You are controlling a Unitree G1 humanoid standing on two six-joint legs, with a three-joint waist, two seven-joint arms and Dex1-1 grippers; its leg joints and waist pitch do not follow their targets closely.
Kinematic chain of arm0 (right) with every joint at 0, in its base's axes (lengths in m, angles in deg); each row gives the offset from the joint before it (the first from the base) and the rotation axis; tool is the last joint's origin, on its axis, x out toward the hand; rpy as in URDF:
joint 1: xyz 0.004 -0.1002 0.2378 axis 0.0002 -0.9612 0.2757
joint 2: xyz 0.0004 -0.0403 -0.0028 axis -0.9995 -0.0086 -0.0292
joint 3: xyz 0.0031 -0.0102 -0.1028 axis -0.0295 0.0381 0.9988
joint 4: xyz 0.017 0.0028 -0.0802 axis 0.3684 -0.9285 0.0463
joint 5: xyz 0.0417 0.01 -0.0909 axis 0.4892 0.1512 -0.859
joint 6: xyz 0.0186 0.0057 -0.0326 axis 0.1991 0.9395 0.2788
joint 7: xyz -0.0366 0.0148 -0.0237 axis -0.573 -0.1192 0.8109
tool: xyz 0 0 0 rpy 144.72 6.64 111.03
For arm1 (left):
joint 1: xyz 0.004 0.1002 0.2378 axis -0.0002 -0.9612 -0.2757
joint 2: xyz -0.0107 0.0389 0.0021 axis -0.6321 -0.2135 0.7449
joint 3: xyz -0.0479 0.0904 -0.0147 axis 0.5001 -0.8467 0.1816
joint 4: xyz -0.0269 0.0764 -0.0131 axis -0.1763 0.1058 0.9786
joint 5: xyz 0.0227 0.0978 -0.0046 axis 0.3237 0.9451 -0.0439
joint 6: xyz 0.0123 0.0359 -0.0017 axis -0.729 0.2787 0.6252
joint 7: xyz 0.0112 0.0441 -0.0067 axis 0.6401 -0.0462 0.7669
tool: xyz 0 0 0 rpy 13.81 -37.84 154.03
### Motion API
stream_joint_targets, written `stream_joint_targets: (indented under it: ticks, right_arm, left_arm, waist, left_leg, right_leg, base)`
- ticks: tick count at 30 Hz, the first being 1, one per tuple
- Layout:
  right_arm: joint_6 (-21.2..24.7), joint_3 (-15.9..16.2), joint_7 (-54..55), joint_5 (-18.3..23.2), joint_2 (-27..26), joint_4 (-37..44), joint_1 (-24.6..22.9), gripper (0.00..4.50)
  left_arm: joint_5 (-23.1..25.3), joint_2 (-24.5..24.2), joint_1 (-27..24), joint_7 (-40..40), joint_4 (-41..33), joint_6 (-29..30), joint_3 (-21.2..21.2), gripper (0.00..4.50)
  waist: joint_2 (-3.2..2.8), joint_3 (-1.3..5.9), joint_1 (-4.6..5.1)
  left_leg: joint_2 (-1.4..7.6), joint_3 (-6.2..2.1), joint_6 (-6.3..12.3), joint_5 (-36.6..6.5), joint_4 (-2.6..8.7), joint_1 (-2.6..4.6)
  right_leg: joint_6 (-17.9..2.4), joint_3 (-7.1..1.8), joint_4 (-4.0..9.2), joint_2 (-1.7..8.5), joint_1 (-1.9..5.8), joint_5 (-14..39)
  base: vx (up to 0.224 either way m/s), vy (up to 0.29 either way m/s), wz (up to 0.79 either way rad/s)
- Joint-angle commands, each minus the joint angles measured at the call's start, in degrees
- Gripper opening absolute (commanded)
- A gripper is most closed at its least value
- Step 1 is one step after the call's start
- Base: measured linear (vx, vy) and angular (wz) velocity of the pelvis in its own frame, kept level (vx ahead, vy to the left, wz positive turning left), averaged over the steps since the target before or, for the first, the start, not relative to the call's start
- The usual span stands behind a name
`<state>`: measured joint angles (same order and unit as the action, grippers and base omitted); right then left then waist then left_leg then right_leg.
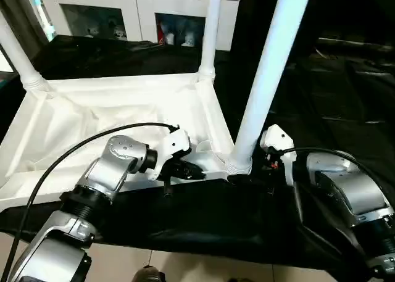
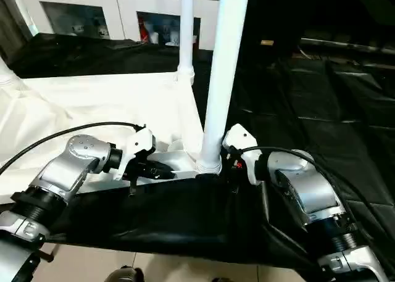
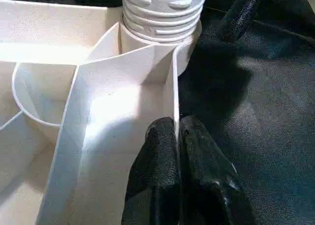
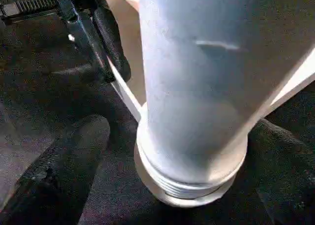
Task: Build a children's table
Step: Rotate leg to tighten
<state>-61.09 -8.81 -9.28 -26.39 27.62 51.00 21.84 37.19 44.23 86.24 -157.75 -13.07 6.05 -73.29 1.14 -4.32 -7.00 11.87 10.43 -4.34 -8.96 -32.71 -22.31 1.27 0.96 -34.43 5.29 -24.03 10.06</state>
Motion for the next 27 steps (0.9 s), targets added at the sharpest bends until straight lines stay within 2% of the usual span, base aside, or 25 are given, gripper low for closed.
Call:
stream_joint_targets:
  ticks: [1,8,17,19,27]
  right_arm:
    - [0.6,0.6,-0.8,0.8,0.6,1.1,0.0,4.29]
    - [1.0,0.0,-1.0,1.1,0.3,2.2,-0.7,3.85]
    - [0.2,0.5,-1.1,0.5,0.3,1.5,-0.9,3.06]
    - [0.3,0.5,-1.0,0.5,0.1,1.5,-0.9,2.88]
    - [0.7,-0.5,0.2,1.3,-1.5,1.0,-1.6,2.75]
  left_arm:
    - [-1.9,0.5,0.5,-1.6,-3.0,-0.5,0.1,0.0]
    - [-1.7,0.6,0.6,-1.5,-2.8,-0.6,0.0,0.0]
    - [-1.4,0.5,0.3,-1.4,-3.0,-0.6,-0.1,0.0]
    - [-1.4,0.4,0.3,-1.5,-2.9,-0.6,-0.1,0.0]
    - [-1.4,0.3,0.4,-1.8,-2.5,-0.1,-0.3,0.0]
  waist:
    - [0.64,4.29,0.06]
    - [0.68,4.37,-0.03]
    - [0.68,4.22,-0.21]
    - [0.66,4.32,-0.23]
    - [0.67,4.54,-0.23]
  left_leg:
    - [0.69,0.41,3.23,-8.7,3.17,1.2]
    - [0.69,0.43,3.29,-8.7,3.0,1.25]
    - [0.74,0.25,1.51,-12.4,3.17,1.26]
    - [0.73,0.22,1.4,-12.3,3.12,1.26]
    - [0.57,0.31,2.26,-10.2,2.8,1.11]
  right_leg:
    - [-13.9,-0.85,2.67,1.67,2.98,3.6]
    - [-14.2,-0.85,2.57,1.64,3.0,3.7]
    - [-12.5,-0.94,2.99,1.81,2.76,10.0]
    - [-12.5,-0.95,2.92,1.8,2.78,9.6]
    - [-13.4,-0.89,2.51,1.71,2.94,6.1]
  base:
    - [0.0,0.0,0.0]
    - [0.0,0.0,0.0]
    - [0.0,0.0,0.0]
    - [0.0,0.0,0.0]
    - [0.0,0.0,0.0]
